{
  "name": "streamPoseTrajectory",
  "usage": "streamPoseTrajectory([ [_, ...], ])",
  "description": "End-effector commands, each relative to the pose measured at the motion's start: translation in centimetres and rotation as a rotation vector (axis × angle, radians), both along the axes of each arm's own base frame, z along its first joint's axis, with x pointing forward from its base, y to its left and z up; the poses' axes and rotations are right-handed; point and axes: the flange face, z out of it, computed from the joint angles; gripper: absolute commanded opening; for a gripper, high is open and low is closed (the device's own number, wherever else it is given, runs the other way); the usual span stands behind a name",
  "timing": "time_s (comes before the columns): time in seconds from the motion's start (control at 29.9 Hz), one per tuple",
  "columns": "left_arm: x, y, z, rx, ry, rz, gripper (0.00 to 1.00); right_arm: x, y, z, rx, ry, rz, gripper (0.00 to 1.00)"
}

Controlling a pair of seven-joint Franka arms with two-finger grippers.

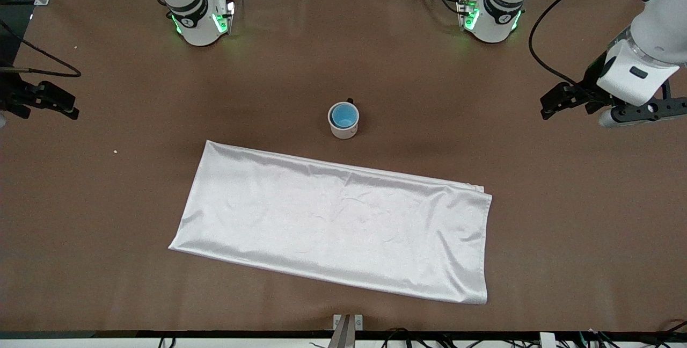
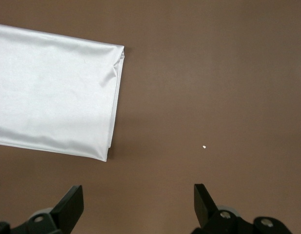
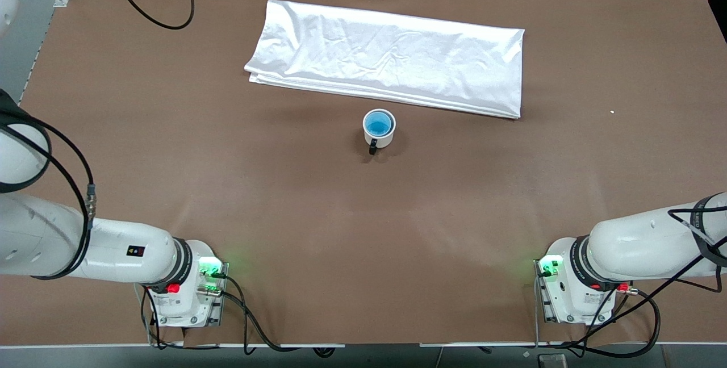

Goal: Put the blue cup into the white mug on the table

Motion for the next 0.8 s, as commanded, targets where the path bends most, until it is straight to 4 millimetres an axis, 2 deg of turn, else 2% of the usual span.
streamPoseTrajectory([
  [0.0, 0.48, 0.11, 0.43, -0.012, -0.003, -0.072, 1.00, 0.07, 0.28, 0.54, 0.012, -0.004, 0.021, 1.00],
  [0.3, 0.52, 0.39, 0.36, -0.008, -0.003, -0.130, 1.00, 0.35, 0.97, 0.04, 0.012, -0.001, 0.026, 1.00],
  [0.77, 0.54, 0.48, 0.43, -0.006, -0.005, -0.150, 1.00, 0.19, 0.80, -0.10, 0.012, 0.010, 0.029, 1.00],
])
